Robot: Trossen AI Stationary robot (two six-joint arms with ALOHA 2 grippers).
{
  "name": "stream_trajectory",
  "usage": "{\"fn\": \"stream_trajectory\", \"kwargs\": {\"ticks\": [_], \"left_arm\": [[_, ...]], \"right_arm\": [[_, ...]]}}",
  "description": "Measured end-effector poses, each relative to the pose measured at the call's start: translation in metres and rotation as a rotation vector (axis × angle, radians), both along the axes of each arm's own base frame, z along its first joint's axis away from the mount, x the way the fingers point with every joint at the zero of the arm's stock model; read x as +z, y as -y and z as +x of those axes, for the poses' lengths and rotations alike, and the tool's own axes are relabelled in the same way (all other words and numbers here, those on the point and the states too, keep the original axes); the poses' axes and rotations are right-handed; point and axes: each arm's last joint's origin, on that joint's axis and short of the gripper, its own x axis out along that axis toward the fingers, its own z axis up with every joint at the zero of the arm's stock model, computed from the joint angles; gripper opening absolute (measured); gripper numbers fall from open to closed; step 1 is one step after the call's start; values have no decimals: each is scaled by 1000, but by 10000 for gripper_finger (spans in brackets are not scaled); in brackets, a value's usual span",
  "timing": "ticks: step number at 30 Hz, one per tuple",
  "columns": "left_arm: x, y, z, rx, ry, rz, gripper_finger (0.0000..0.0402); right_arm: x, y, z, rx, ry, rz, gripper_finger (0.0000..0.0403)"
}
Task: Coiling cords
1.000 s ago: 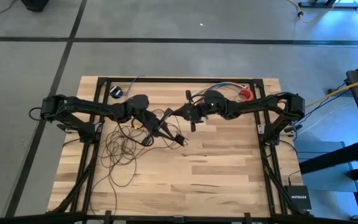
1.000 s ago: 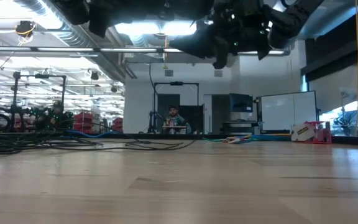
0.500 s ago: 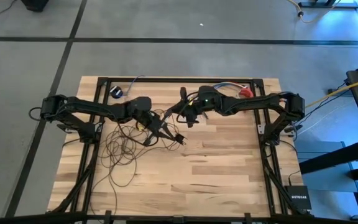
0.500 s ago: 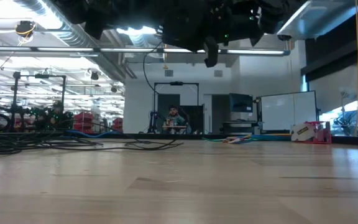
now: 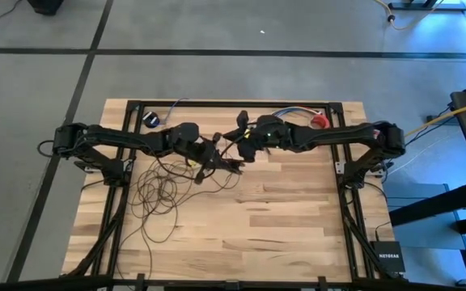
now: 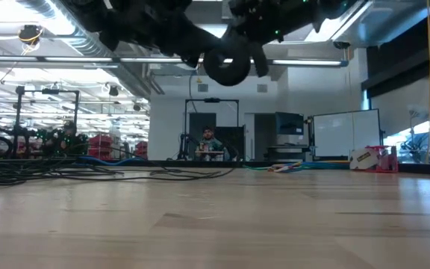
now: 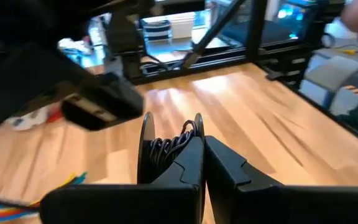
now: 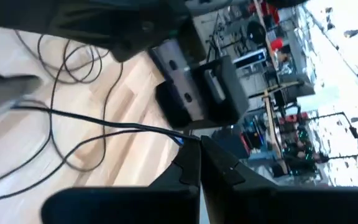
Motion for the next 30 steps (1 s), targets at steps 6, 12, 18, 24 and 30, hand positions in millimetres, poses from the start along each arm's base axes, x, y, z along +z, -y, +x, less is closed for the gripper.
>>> {"fn": "stream_trajectory", "kwargs": {"ticks": [6,12,18,24,30], "left_arm": [[-2,-4,0,95,-25,2,1],[-7,-9,-2,260,-87,23,1],[-6,-12,-2,379,-90,54,1],[2,-10,-7,375,-65,108,1],[14,-3,-13,354,-18,177,1]], "right_arm": [[-1,-14,0,-65,-44,-69,4],[8,-28,-9,-145,-72,-139,4],[15,-37,-21,-173,-99,-101,4],[11,-33,-33,-300,-180,-29,4],[-7,-10,-48,-454,-337,128,4]]}}
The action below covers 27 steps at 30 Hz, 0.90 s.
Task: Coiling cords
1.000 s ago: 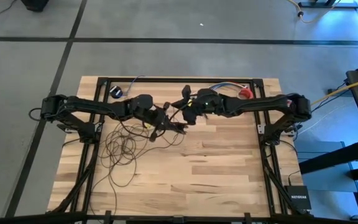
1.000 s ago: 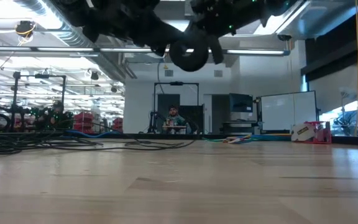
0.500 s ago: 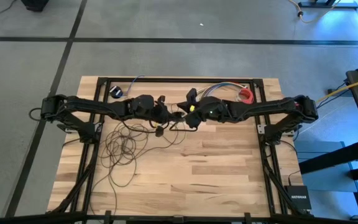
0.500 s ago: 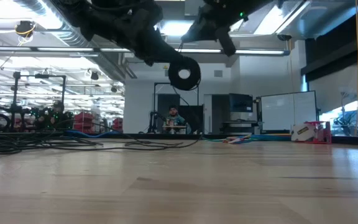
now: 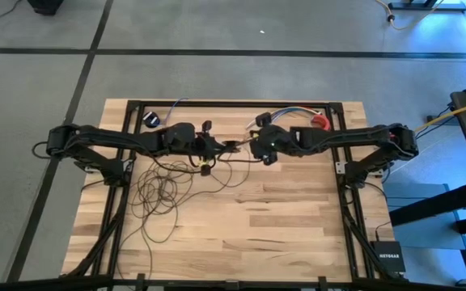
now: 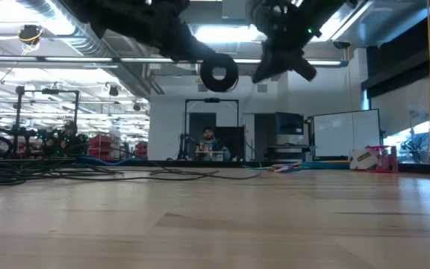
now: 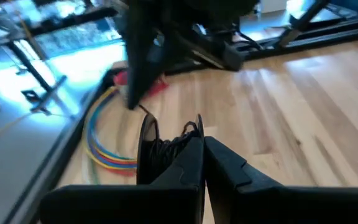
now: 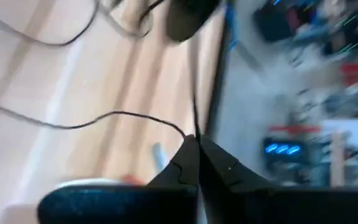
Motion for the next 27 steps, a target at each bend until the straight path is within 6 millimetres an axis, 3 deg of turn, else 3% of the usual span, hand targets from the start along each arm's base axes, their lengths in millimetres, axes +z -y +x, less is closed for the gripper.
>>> {"fn": "stream_trajectory", "kwargs": {"ticks": [3,9,17,27], "left_arm": [[4,-1,-2,17,12,26,1],[14,2,0,-24,107,109,1],[25,14,3,-102,217,214,1],[23,17,4,-136,200,205,1]], "right_arm": [[-4,9,-5,-8,7,148,4],[-17,19,-1,162,158,324,4],[-40,37,-8,259,366,386,4],[-40,37,-8,337,456,442,5]]}}
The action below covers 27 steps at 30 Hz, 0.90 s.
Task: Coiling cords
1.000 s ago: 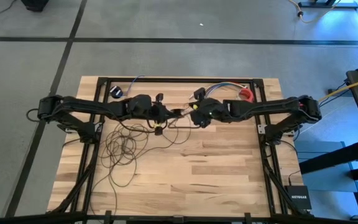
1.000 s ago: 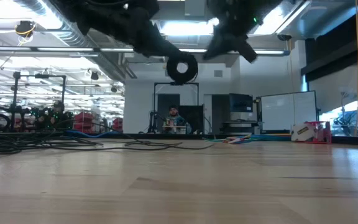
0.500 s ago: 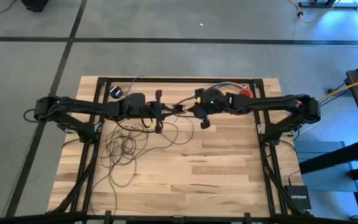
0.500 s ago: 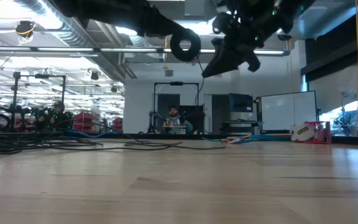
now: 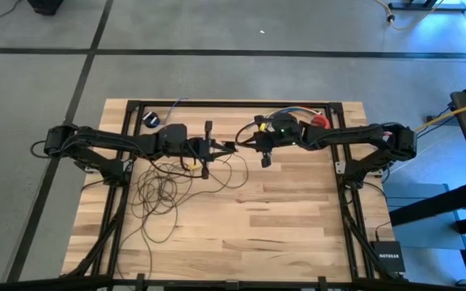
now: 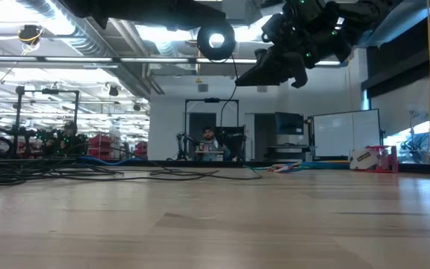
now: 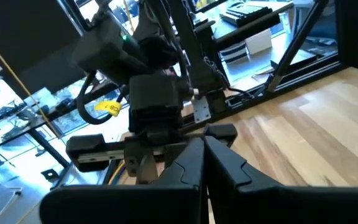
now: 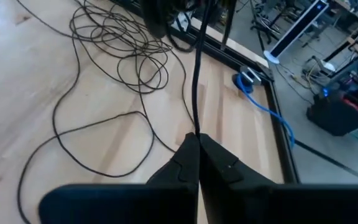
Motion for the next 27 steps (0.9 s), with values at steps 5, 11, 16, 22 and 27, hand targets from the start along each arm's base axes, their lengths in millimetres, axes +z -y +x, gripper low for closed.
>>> {"fn": "stream_trajectory", "kwargs": {"ticks": [5,11,16,22,27], "left_arm": [[0,0,0,1,-2,-1,1],[-1,0,0,5,-9,-2,1],[-2,0,0,5,-22,-3,1],[-2,-1,0,5,-19,2,1],[1,-1,0,5,9,7,1]], "right_arm": [[-1,0,0,-47,-7,71,5],[0,2,0,-113,-9,79,45],[12,2,-8,-196,-13,42,99],[35,-2,-23,-213,-1,62,124],[32,-4,-23,-177,-25,110,122]]}}
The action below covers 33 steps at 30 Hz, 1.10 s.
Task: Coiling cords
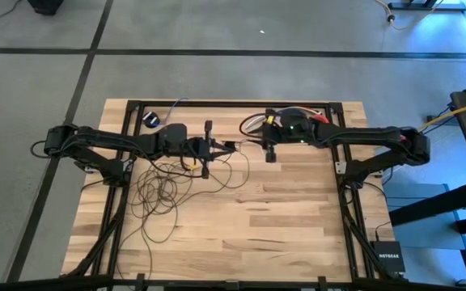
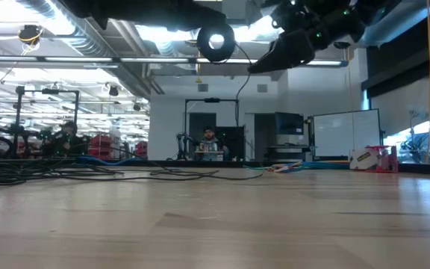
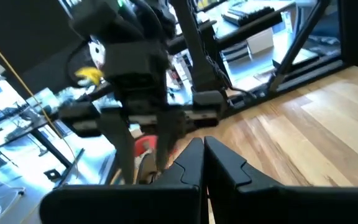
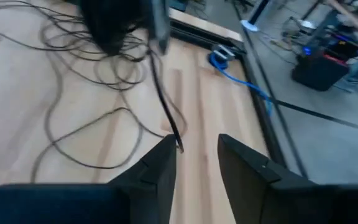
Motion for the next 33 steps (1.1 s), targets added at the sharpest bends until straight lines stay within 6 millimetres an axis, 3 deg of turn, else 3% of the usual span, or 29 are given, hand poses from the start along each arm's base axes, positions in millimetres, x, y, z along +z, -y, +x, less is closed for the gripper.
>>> {"fn": "stream_trajectory", "kwargs": {"ticks": [9,20,33], "left_arm": [[23,0,-1,1,233,59,1],[36,1,-4,1,371,56,1],[32,1,-2,1,327,60,1]], "right_arm": [[-19,1,11,80,-44,55,122],[-17,0,10,74,-45,53,122],[44,-10,-39,-51,14,-37,122]]}}
